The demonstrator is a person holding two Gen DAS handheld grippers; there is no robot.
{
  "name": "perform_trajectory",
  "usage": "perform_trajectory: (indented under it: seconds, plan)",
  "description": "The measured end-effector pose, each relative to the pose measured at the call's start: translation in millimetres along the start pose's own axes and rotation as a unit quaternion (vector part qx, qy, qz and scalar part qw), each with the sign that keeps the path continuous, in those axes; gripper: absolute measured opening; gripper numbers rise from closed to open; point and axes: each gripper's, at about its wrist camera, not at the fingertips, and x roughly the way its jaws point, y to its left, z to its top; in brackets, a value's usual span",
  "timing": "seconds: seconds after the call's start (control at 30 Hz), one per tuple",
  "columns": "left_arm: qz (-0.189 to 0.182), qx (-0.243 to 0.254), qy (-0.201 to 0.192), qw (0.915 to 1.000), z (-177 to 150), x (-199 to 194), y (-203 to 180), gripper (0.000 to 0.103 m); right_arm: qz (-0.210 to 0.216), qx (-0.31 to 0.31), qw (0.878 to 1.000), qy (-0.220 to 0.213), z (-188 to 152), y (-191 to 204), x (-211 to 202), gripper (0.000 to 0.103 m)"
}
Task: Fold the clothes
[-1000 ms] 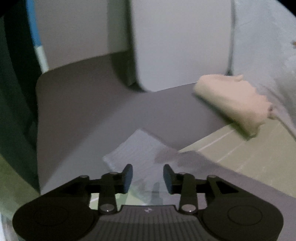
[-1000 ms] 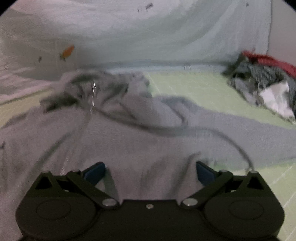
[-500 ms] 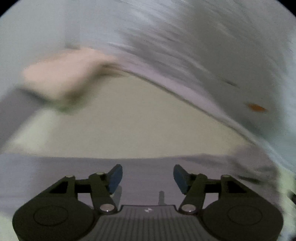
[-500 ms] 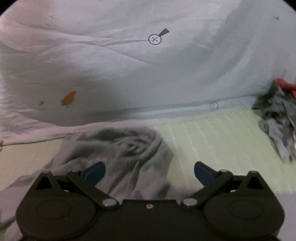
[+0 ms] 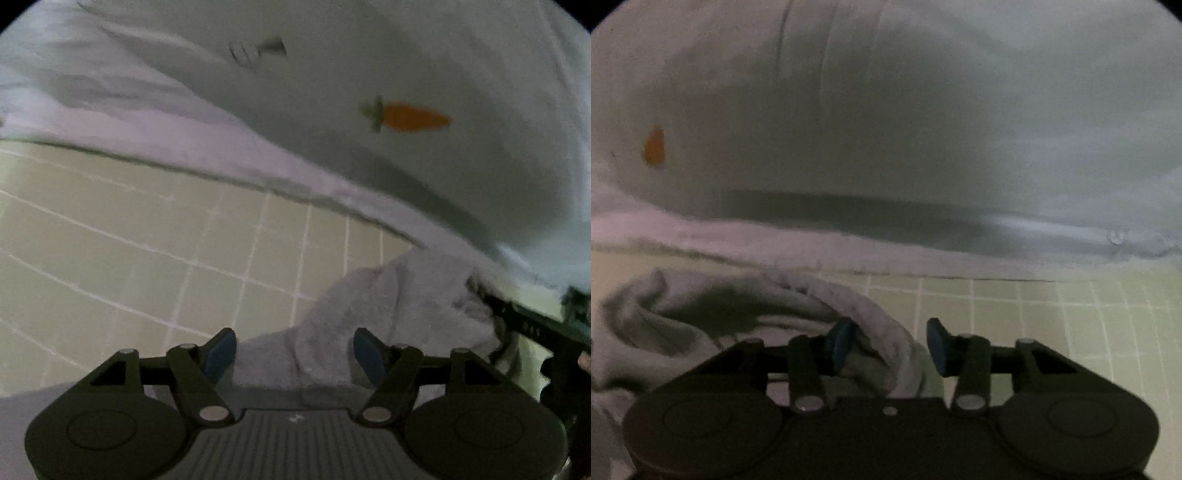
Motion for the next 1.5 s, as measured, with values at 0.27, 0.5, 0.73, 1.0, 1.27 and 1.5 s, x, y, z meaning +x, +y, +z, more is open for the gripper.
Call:
perform_trajectory:
  seconds: [0.27, 0.5, 0.73, 1.0, 1.27, 1.5]
  plan:
    - [0.044, 0.079, -0.056, 0.9944, -1.1, -14.2, -24.5, 0.008, -0.036, -0.016, 0.994, -0.106, -2.4, -0.9, -48.9, 0.009]
    - [0.056, 0.148, -0.241, 0.9576, 36.6, -78.8, -55.7, 0.009, -0.08, -0.042, 0.969, -0.229, 9.6, 14.9, -104.7, 0.009]
    - [0.055, 0.144, -0.198, 0.9681, 39.7, -64.2, -46.3, 0.058, -0.098, 0.002, 0.987, -0.125, 3.1, 18.2, -71.5, 0.078]
    - [0.041, 0.082, -0.1, 0.9907, -59.9, -127.2, 31.9, 0.069, -0.055, 0.136, 0.985, -0.088, -104.2, 6.6, -144.7, 0.097]
    - [0.026, 0.014, -0.008, 0.9995, -181.0, -173.2, 85.2, 0.069, -0.046, 0.184, 0.982, -0.007, -235.8, 27.8, -232.3, 0.096]
    - [-0.001, 0.009, 0.04, 0.9991, -250.2, -191.4, 92.9, 0.069, -0.046, 0.198, 0.978, 0.04, -309.3, 64.2, -259.0, 0.091]
